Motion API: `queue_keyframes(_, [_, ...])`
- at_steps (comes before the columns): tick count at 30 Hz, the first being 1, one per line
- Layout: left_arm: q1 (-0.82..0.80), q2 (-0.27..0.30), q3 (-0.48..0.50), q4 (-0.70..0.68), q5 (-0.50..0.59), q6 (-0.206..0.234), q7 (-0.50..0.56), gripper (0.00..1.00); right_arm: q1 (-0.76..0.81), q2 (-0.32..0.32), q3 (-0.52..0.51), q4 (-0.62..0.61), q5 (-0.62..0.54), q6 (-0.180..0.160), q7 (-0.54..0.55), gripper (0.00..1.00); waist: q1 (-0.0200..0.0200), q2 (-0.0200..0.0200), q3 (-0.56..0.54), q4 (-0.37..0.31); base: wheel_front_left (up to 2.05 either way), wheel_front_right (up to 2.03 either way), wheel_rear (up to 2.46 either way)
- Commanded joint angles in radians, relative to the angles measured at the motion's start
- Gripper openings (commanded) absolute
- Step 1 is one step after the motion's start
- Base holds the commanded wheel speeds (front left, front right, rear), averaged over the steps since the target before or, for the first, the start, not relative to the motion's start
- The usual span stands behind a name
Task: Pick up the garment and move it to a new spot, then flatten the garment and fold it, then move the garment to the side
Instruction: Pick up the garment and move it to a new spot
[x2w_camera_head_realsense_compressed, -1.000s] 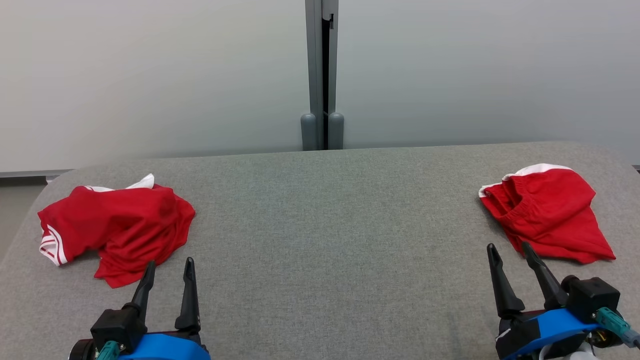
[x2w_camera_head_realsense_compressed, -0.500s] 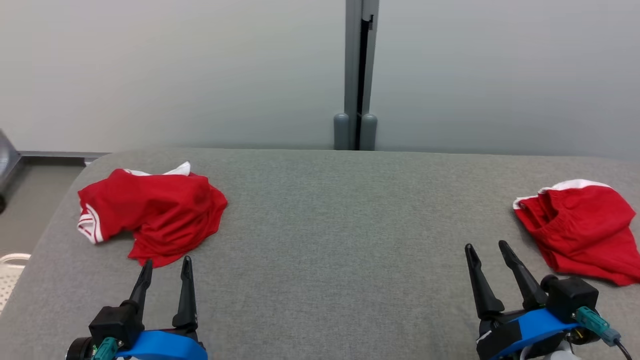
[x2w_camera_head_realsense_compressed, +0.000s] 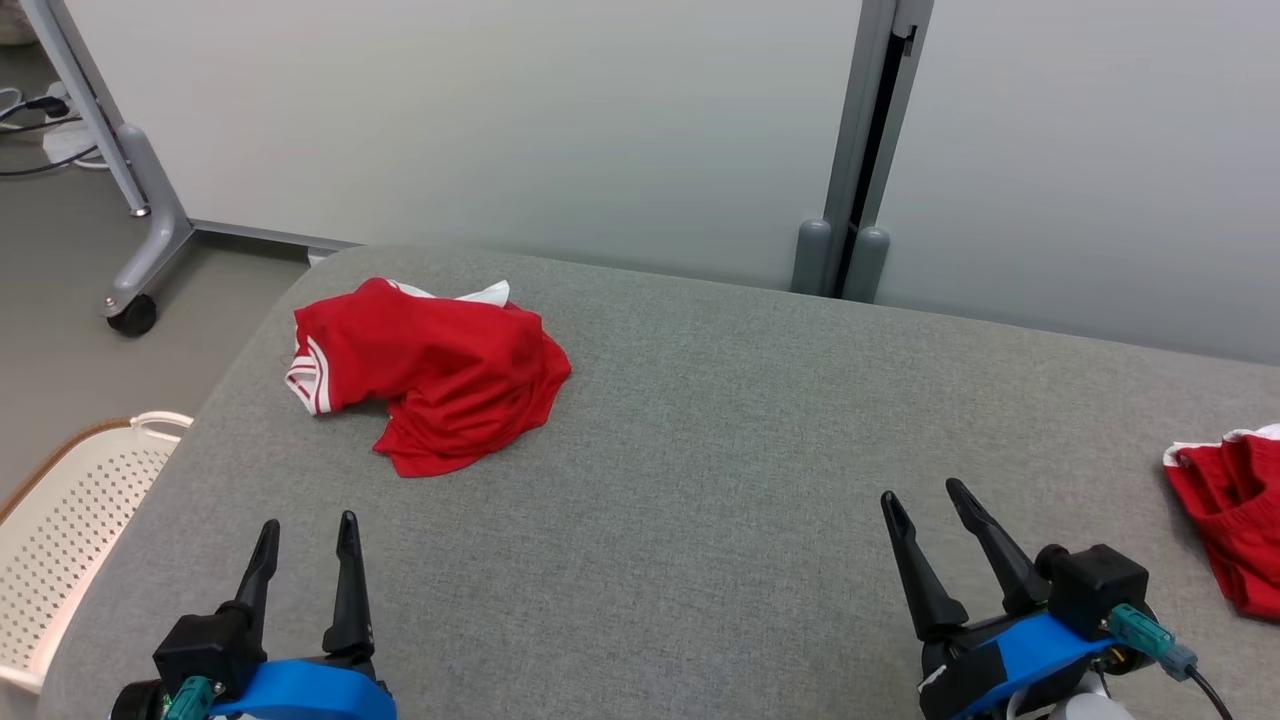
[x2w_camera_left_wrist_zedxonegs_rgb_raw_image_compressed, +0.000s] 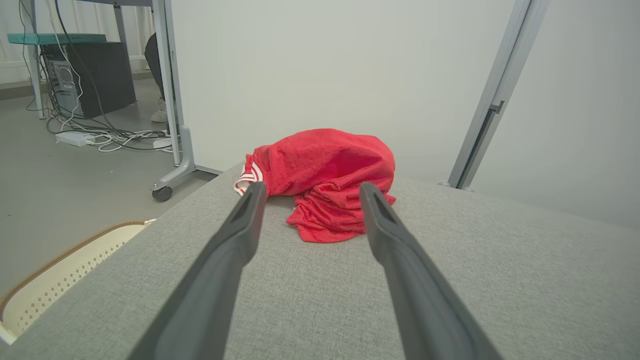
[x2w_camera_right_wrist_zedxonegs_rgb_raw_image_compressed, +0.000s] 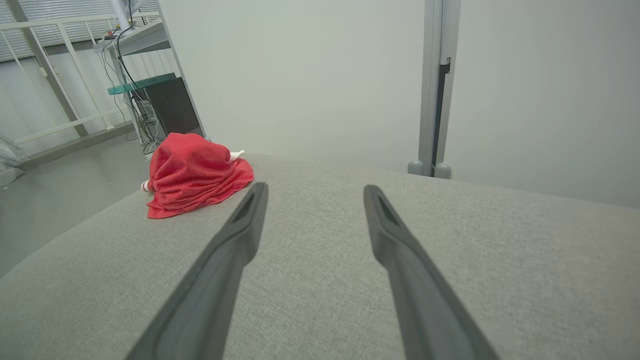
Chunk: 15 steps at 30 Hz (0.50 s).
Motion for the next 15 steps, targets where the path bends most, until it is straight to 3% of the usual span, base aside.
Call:
queue_keyframes(1, [-0.010,0.002,0.007,-0.002,0.002,0.002,-0.002,1.00,-0.014,-0.006,0.006,0.002,0.007,0.000,-0.003,1.00,0.0000,0.0000,0.010,0.011,0.00,0.00,0.00])
queue_keyframes(9, [-0.071,0.005,0.025,0.005,-0.036,0.008,0.021,1.00,-0.035,-0.017,0.032,-0.008,0.016,0.000,-0.003,1.00,0.0000,0.0000,0.038,-0.012,0.00,0.00,0.00])
queue_keyframes(15, [-0.210,0.061,0.042,-0.023,-0.089,0.005,0.206,1.00,-0.060,-0.028,0.043,-0.015,0.023,0.000,-0.003,1.00,0.0000,0.0000,0.071,-0.059,0.00,0.00,0.00])
